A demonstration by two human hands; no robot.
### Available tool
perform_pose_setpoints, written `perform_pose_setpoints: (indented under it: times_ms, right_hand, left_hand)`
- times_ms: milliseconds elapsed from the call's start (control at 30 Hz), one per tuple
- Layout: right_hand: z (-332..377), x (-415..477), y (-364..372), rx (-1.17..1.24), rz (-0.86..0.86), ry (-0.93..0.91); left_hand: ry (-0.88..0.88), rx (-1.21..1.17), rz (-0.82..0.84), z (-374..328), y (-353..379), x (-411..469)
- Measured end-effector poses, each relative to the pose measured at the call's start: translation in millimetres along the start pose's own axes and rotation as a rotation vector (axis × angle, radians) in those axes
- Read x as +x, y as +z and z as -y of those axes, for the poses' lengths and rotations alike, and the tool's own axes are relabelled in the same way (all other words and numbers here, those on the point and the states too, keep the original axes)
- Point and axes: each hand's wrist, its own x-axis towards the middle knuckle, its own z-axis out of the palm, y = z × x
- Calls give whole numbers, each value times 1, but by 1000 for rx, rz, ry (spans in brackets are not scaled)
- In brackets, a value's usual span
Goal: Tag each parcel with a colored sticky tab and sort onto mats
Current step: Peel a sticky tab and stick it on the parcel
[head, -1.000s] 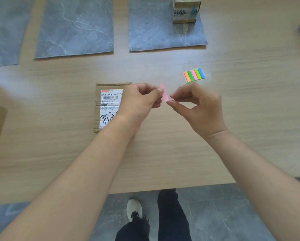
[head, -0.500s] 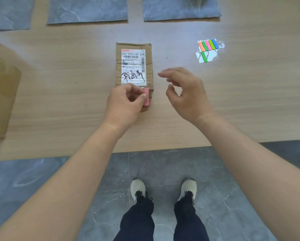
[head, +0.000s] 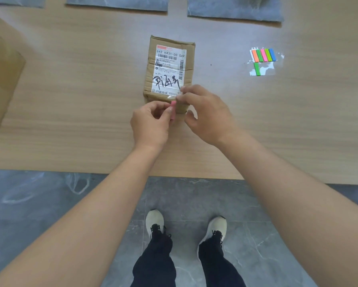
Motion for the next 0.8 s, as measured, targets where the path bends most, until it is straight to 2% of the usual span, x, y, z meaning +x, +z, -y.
perform_pose_setpoints:
  times_ms: [300,633,800]
  right_hand:
    - [0,17,17,16,-143,40]
    - [-5,28,32,-188,-283,-24]
    - [-12,30,40,-218,-354,-78]
  left_hand:
    - [-34,-14,-19,4,5,11]
    - [-91,-41,-14,11,7,20]
    - [-94,71,17,17,-3,29]
